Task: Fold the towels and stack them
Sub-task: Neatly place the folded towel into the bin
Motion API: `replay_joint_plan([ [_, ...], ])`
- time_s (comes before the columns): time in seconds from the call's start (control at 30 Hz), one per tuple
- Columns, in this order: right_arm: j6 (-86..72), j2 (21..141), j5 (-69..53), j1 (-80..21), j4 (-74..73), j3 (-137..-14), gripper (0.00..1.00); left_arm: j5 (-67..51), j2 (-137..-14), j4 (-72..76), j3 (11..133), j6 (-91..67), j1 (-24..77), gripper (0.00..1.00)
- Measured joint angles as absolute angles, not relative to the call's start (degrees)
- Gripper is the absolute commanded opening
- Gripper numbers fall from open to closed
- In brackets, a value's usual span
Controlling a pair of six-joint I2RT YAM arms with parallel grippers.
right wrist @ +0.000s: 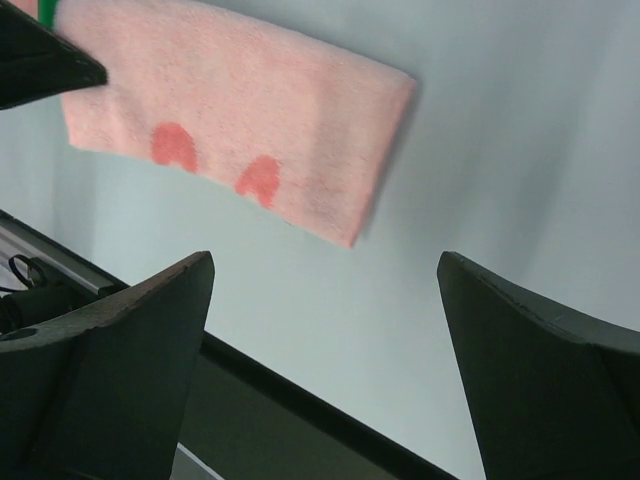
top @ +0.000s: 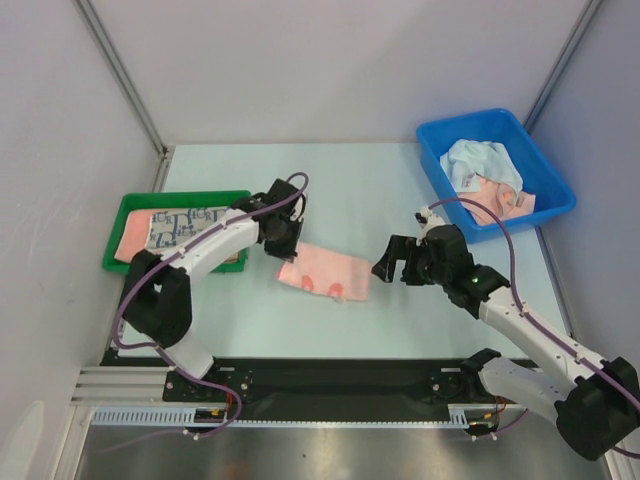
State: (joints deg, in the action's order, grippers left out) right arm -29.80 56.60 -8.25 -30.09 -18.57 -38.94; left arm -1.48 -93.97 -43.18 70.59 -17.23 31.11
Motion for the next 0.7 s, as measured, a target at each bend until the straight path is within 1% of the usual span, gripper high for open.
replay_joint_plan([
  [0.1, -29.7, 56.6, -8.6, -29.1, -18.8, -39.2, 1.00, 3.4, -94.3, -50.3, 75.6, -13.9, 29.4, 0.00],
  [0.27, -29.3, 56.6, -9.9, -27.1, -19.0, -39.2, 1.00, 11.0, -95.2, -57.9, 82.9, -9.8, 21.5, 0.00],
  [0.5, -27.8, 59.1, -11.4, -24.5, -17.9, -39.2, 1.00, 16.2, -98.8, -62.2, 93.9, -5.5, 9.2, 0.00],
  [0.7, -26.5, 63.4, -12.6, -22.9, -16.1, -39.2, 1.00, 18.8, -104.2, -64.2, 101.5, -3.0, 4.9, 0.00],
])
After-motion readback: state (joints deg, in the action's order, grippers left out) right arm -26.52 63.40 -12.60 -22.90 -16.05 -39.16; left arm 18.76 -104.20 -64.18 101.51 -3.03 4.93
